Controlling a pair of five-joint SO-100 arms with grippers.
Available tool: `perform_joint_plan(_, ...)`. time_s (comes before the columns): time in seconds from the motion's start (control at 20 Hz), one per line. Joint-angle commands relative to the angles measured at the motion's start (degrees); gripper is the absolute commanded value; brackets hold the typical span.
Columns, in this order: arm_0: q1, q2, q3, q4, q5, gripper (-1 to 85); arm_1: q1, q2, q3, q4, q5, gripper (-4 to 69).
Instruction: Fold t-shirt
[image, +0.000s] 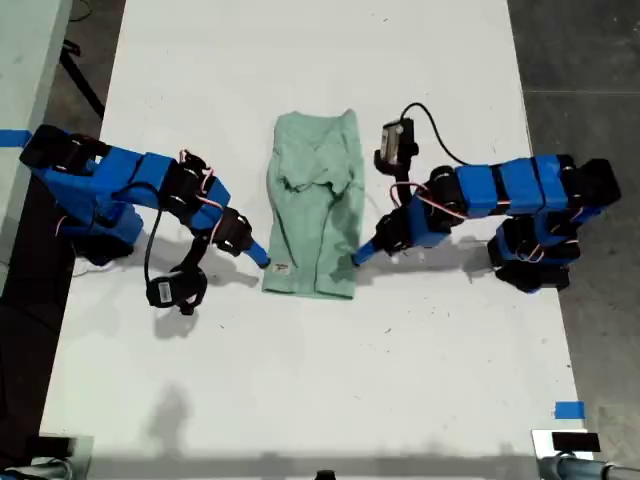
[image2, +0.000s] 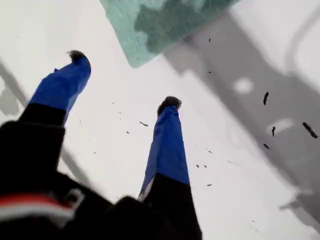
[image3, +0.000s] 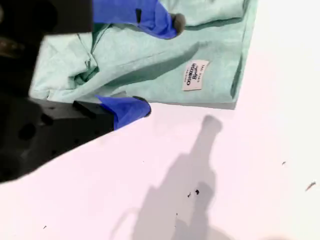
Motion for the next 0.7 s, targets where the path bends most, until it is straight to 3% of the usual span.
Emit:
perform_joint_plan(0.0,1.05,2.46,-0.53,-1.49,-1.93,26.4,-2.37,1.93,-2.9,0.09,3.43,33.7)
perform_joint_plan(0.3,0.09,-5.01,-1.67,-6.06,-2.55,26.3,-1.76,-10.2,-11.51,-0.18,3.78,34.2)
perform_joint_plan(0.65,-0.79,-20.21,-9.14,-8.17,-2.29,27.4,-1.58,-23.64,-16.17,-6.15,3.69,33.8)
